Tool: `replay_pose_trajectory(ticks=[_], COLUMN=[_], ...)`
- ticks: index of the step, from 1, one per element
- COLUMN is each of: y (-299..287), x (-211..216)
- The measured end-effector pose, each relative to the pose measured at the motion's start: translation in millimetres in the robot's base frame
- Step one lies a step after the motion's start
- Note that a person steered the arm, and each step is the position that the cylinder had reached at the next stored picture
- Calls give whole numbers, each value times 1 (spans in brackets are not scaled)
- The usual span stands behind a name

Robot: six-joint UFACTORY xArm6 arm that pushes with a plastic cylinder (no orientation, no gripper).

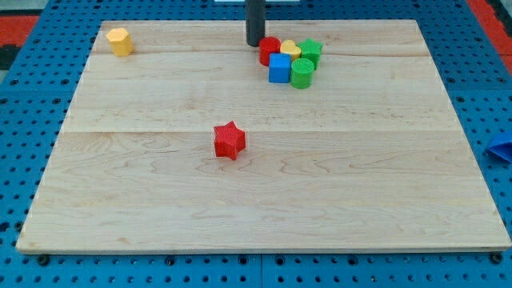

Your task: Place the yellow hexagon above the yellow heart

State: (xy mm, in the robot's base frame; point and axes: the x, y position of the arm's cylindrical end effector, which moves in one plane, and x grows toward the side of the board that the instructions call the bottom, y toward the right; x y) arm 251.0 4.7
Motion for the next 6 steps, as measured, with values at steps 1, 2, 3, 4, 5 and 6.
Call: replay_pose_trajectory(ticks=[1, 2, 3, 4, 5, 6], y=[4, 9, -42, -96, -156, -234], x=[-13, -35, -49, -16, 49, 90])
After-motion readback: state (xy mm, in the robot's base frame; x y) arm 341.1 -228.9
